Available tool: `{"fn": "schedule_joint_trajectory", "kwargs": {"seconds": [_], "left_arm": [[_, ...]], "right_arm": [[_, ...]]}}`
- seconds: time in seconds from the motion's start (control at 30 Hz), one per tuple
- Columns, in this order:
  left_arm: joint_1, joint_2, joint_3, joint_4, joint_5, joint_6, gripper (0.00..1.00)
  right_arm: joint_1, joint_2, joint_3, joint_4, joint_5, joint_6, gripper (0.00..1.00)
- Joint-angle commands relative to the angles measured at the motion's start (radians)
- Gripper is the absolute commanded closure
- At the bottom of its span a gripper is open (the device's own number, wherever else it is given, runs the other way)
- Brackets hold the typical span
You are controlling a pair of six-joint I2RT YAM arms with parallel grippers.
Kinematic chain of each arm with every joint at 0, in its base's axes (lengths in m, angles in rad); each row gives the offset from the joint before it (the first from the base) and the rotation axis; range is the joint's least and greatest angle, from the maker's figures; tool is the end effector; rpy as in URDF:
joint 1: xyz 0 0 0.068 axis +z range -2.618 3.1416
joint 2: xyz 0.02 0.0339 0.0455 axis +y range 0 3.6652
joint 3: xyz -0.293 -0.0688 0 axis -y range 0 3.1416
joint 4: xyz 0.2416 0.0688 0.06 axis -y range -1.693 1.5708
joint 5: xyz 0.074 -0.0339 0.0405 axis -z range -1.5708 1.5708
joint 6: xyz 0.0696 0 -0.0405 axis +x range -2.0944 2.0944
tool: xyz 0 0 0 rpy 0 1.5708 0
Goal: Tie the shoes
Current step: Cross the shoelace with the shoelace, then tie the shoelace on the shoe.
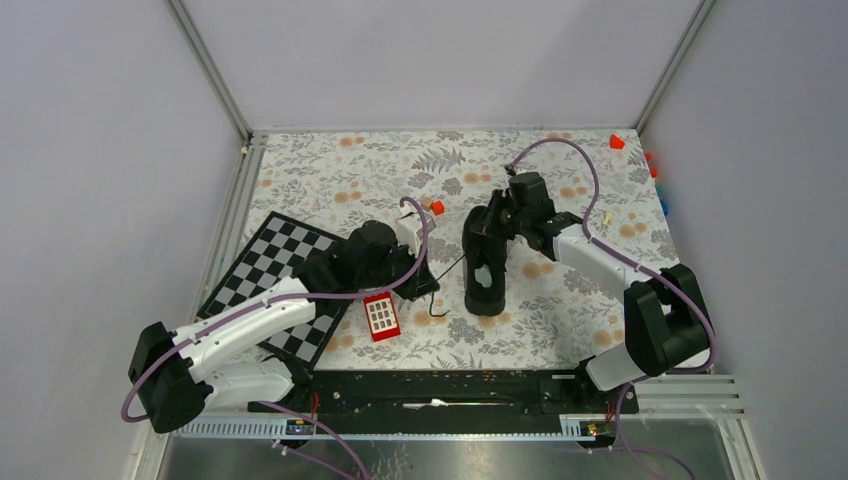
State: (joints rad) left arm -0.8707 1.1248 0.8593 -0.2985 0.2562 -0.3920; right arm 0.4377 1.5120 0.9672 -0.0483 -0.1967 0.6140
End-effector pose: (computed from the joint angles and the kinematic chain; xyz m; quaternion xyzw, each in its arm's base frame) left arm 0.1553 -0.2117 0.2968 0.2658 0.8294 -0.3727 0.3202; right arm 0.3189 0.1643 0.2526 0.0314 0.8793 0.3096 0.3607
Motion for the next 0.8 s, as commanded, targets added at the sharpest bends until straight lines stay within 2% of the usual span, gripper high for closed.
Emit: {"fn": "schedule_joint_trajectory", "kwargs": {"seconds": [0.0, 0.13, 0.23, 0.5, 0.67, 0.77], "left_arm": [[-0.004, -0.031, -0.003, 0.029, 0.003, 0.013, 1.0], [-0.003, -0.03, -0.002, 0.028, 0.004, 0.015, 1.0], [-0.004, -0.031, 0.0, 0.023, 0.004, 0.016, 1.0], [-0.003, -0.027, 0.006, 0.015, 0.001, 0.018, 1.0], [-0.002, -0.027, 0.009, 0.009, -0.004, 0.019, 1.0], [-0.004, -0.023, 0.01, 0.01, -0.004, 0.021, 1.0]], "right_arm": [[-0.001, -0.055, -0.017, 0.159, 0.077, 0.014, 0.97], [-0.001, -0.073, -0.063, 0.269, 0.111, 0.027, 0.86], [-0.001, -0.076, -0.072, 0.307, 0.131, 0.027, 0.72], [-0.001, -0.05, -0.047, 0.295, 0.116, 0.013, 0.67], [-0.008, -0.07, -0.01, 0.129, 0.149, -0.051, 0.67], [-0.033, -0.08, -0.002, 0.063, 0.108, -0.088, 0.67]]}}
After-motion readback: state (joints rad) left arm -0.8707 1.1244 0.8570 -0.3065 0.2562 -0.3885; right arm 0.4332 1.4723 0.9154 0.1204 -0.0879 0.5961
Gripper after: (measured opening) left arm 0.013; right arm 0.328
